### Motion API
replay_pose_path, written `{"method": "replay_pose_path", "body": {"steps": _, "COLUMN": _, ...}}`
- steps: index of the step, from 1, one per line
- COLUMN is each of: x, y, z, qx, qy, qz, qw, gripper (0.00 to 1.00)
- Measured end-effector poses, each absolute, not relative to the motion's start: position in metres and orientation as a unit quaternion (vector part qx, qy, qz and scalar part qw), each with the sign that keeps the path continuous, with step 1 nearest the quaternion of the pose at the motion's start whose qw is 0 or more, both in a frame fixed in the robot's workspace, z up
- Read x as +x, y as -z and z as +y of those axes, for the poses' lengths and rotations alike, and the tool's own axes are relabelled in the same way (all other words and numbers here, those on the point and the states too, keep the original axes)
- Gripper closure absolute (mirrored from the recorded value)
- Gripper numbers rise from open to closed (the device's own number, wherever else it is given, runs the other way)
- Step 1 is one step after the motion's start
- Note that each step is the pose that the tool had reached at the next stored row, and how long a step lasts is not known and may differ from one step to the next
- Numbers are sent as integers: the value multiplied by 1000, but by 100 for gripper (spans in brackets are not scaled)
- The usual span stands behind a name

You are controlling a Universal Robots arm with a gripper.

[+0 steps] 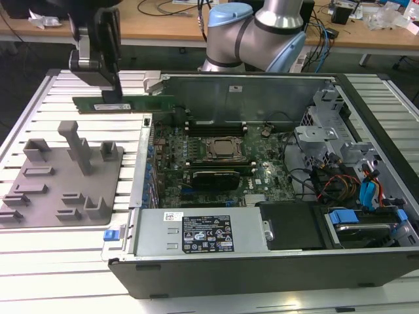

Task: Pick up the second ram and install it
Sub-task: 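Pick up the second ram and move it above second insertion slot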

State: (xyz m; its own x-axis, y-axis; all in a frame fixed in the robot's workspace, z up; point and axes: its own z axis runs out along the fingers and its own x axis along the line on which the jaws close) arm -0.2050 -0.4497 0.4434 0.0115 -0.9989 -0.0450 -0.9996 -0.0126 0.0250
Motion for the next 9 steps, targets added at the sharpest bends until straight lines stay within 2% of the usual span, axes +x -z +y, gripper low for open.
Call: {"method": "replay_pose_path", "body": {"steps": 9, "x": -164, "y": -442, "z": -450, "qx": -711, "qy": -25, "qz": 703, "qw": 7, "gripper": 91}}
